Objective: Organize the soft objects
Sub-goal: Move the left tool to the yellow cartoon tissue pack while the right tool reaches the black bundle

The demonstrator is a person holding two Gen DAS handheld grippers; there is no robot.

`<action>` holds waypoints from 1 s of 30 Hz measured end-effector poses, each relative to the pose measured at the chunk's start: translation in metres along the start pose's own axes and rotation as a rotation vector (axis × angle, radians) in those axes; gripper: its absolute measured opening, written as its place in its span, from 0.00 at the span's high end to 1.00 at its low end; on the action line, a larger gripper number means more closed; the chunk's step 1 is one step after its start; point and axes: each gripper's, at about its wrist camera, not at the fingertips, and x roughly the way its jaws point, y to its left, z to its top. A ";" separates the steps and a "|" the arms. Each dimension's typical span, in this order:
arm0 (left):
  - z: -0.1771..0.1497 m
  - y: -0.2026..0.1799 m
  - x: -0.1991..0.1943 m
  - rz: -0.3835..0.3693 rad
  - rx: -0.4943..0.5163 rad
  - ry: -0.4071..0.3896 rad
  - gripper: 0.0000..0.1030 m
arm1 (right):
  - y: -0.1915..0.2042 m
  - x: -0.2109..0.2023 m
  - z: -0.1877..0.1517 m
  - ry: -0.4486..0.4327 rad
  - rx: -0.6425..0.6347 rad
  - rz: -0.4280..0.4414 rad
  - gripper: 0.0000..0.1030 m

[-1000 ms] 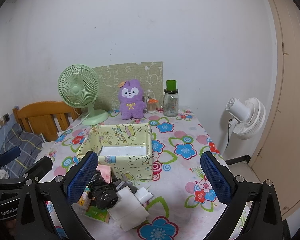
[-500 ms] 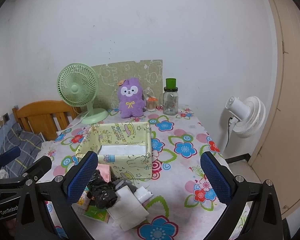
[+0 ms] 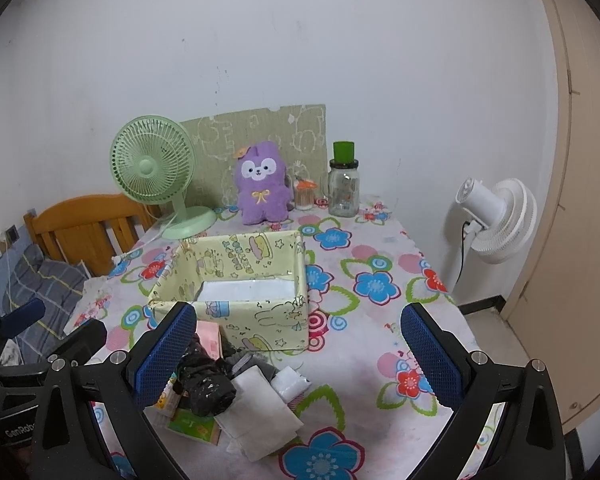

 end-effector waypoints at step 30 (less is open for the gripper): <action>-0.032 0.012 0.074 -0.028 0.014 0.199 0.12 | 0.029 0.078 -0.023 0.166 -0.044 0.114 0.08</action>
